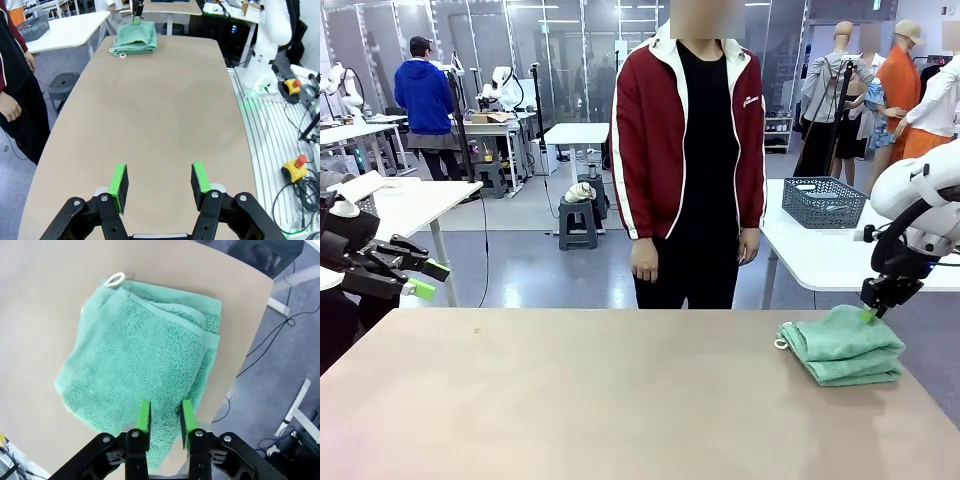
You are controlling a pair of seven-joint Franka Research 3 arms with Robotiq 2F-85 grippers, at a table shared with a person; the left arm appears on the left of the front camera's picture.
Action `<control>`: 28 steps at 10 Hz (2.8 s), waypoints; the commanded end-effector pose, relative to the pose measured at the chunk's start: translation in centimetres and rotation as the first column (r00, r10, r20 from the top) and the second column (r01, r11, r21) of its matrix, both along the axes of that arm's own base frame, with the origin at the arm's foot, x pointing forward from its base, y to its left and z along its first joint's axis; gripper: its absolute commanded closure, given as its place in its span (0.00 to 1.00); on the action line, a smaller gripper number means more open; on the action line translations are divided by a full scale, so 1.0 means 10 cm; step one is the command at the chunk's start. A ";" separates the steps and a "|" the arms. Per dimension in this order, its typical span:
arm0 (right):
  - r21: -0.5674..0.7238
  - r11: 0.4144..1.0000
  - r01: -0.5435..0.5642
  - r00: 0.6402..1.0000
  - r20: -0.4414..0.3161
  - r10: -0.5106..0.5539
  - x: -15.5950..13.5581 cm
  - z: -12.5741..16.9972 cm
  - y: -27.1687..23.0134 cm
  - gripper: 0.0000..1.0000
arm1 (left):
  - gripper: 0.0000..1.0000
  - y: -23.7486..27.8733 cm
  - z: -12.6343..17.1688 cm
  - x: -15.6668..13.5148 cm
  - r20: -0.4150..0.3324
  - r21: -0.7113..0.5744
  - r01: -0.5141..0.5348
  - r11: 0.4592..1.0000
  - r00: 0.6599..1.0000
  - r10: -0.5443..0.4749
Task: Fold the towels and place them in the basket.
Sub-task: Stack the folded Towel with hook on the right side of the table.
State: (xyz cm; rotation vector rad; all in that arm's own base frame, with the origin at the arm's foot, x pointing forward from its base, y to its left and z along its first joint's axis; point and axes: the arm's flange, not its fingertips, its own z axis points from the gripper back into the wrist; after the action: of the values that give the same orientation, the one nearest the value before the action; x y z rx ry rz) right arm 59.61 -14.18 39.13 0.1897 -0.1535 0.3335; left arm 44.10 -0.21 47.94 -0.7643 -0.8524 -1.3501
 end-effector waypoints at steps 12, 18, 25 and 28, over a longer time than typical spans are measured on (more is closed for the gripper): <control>-0.003 0.962 0.274 0.960 0.058 -0.274 -1.97 3.19 1.25 0.16 | 0.35 -0.01 0.02 0.00 0.013 -0.016 -0.002 1.000 1.000 0.002; -0.031 0.967 0.254 0.965 0.080 -0.250 -2.15 3.49 1.29 0.16 | 0.35 -0.01 0.02 0.00 0.013 -0.016 -0.002 1.000 1.000 0.002; -0.031 0.967 0.254 0.965 0.080 -0.250 -2.15 3.49 1.29 0.16 | 0.35 -0.01 0.02 0.00 0.013 -0.016 -0.002 1.000 1.000 0.002; -0.031 0.967 0.254 0.965 0.080 -0.250 -2.15 3.49 1.29 0.16 | 0.35 -0.01 0.02 0.00 0.013 -0.016 -0.002 1.000 1.000 0.002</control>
State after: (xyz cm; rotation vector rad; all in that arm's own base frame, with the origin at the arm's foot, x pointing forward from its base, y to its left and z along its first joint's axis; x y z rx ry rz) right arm 38.11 -1.42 73.99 0.0971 -0.2406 0.0896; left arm 44.11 -0.24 47.95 -0.7642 -0.8523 -1.3507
